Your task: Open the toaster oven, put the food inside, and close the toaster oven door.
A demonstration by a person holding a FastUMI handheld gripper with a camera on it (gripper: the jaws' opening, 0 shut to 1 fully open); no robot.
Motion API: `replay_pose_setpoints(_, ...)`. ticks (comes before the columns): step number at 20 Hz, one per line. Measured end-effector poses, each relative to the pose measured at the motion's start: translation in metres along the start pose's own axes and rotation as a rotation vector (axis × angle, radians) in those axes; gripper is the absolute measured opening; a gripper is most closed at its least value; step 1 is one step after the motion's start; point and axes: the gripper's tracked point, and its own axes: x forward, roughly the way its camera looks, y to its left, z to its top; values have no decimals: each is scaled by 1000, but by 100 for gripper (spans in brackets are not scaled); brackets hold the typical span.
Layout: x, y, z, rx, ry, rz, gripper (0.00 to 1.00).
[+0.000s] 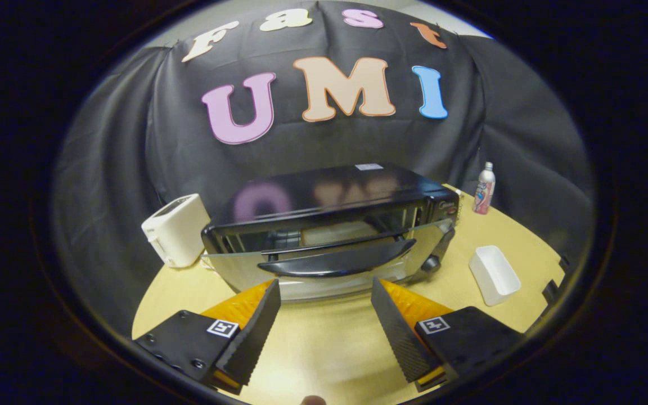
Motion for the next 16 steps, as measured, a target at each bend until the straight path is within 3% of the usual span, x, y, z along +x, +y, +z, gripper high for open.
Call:
replay_pose_setpoints(11,-10,4,31,-38,-47,27,99)
replay_pose_setpoints(16,-42,10,96,-77,-152,62,100)
